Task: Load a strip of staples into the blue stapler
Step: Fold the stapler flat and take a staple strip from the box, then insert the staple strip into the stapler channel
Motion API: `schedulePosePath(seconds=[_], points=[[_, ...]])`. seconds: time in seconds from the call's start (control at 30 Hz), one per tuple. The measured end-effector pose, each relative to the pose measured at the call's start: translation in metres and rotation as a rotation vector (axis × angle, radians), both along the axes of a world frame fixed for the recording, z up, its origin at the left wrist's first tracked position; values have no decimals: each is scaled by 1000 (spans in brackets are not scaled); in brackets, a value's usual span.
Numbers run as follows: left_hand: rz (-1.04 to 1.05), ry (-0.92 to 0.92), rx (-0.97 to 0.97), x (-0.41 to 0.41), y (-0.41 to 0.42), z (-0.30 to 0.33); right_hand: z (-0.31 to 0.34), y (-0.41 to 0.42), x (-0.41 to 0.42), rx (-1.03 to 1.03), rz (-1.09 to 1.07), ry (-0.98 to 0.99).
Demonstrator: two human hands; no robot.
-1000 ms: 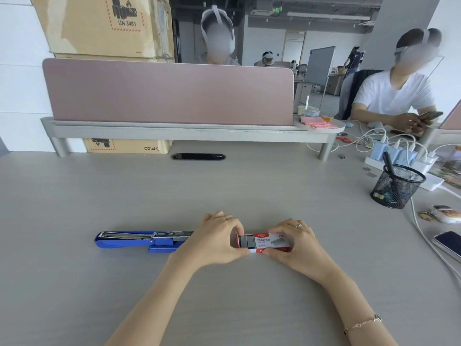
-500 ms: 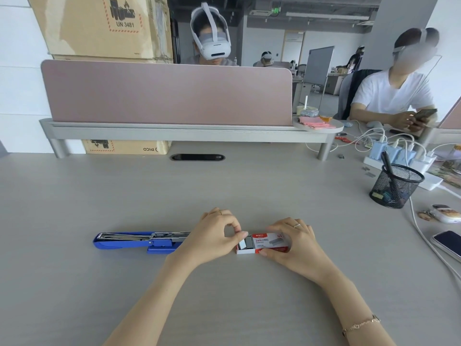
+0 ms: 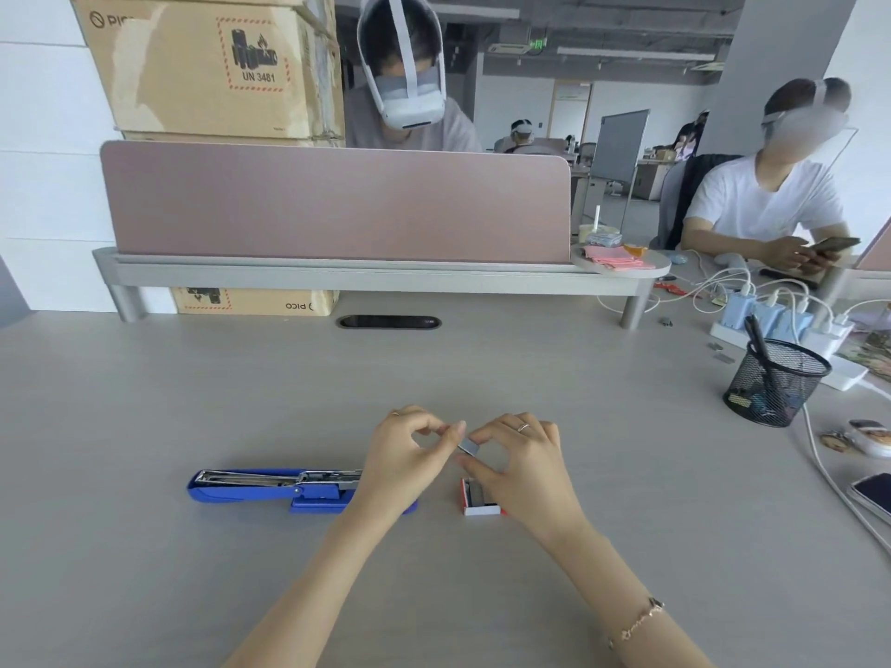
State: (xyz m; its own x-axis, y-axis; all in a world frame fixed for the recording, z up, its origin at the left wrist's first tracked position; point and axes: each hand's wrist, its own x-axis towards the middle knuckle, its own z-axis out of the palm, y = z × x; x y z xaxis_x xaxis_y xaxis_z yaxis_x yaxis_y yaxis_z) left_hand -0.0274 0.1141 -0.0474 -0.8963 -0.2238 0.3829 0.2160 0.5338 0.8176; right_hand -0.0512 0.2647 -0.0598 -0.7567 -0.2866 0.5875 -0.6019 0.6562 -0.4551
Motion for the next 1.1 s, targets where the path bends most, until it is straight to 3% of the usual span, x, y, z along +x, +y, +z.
schedulePosePath(seconds=[0.23, 0.5, 0.7, 0.9, 1.1], points=[[-17, 49, -150, -3, -7, -7, -2, 4, 0, -37, 10, -40], [-275, -2, -377, -1, -41, -3, -6, 3, -3, 9, 53, -77], [-339, 13, -517, 6, -56, 3, -6, -12, 0, 23, 129, -77], [-306, -14, -559, 16, -82, 12, 1, -37, 3, 40, 211, -139], [-277, -138, -470, 27, -106, 13, 5, -59, 5, 60, 203, -243]])
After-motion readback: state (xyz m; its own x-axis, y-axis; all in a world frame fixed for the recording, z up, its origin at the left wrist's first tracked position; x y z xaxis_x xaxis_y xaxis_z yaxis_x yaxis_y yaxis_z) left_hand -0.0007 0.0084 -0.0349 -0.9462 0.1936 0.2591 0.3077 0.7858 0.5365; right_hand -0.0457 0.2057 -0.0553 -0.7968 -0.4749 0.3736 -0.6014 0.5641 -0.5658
